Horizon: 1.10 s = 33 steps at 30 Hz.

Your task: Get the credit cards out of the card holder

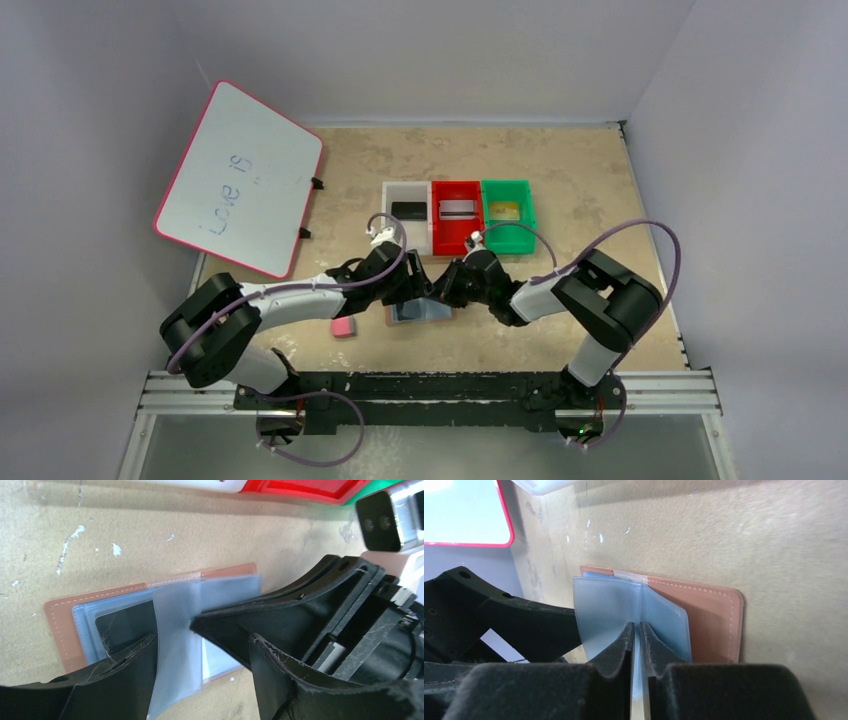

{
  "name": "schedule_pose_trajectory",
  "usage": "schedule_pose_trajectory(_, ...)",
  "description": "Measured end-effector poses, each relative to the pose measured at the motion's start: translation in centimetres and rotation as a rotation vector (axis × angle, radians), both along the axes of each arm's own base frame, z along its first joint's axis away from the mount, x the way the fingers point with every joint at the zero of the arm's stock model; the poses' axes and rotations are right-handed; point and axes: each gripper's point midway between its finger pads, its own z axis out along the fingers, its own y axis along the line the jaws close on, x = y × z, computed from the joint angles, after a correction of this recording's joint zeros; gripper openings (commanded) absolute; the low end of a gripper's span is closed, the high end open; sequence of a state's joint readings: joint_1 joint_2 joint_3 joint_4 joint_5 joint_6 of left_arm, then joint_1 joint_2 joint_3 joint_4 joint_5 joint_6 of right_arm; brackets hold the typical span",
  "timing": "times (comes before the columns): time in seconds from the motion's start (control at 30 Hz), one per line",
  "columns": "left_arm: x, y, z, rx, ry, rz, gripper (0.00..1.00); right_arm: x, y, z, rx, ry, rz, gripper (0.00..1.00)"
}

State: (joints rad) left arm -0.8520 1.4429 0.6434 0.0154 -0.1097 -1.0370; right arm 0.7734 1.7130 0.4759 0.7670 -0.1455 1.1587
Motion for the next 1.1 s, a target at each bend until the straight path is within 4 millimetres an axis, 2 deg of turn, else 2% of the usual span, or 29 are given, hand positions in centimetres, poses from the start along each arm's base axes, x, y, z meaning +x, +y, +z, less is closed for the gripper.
schedule_pose_trajectory(0.13,-0.4,-0.2,0.0,-0.009,0.013,-0.017,0.64,0.2,-1.4,0.5,-0.046,-0.030,-0.023,0.27)
schedule_pose_trajectory(0.23,-0.6,-0.5,0.1,-0.023,0.018,-0.030,0.64,0.1,-2.3,0.8,-0.075,-0.046,-0.034,0.31)
schedule_pose_trajectory(0.5,-1.2,-1.9,0.9,-0.081,0.024,-0.079,0.64,-0.3,-4.5,1.3,-0.148,-0.060,-0.074,0.34)
schedule_pose_trajectory(0.6,-1.3,-2.4,1.1,-0.101,0.024,-0.089,0.64,-0.7,-5.9,2.0,-0.170,-0.076,-0.106,0.38)
schedule_pose_trajectory(0.8,-1.7,-3.8,0.7,-0.140,0.041,-0.122,0.64,-1.3,-7.5,3.8,-0.169,-0.105,-0.145,0.39)
schedule_pose_trajectory(0.9,-2.0,-4.8,0.4,-0.150,0.050,-0.148,0.63,-1.4,-8.5,4.0,-0.194,-0.103,-0.179,0.39)
schedule_pose_trajectory(1.1,-2.6,-6.6,1.2,-0.171,0.040,-0.184,0.62,-1.8,-11.0,4.1,-0.251,-0.074,-0.278,0.39)
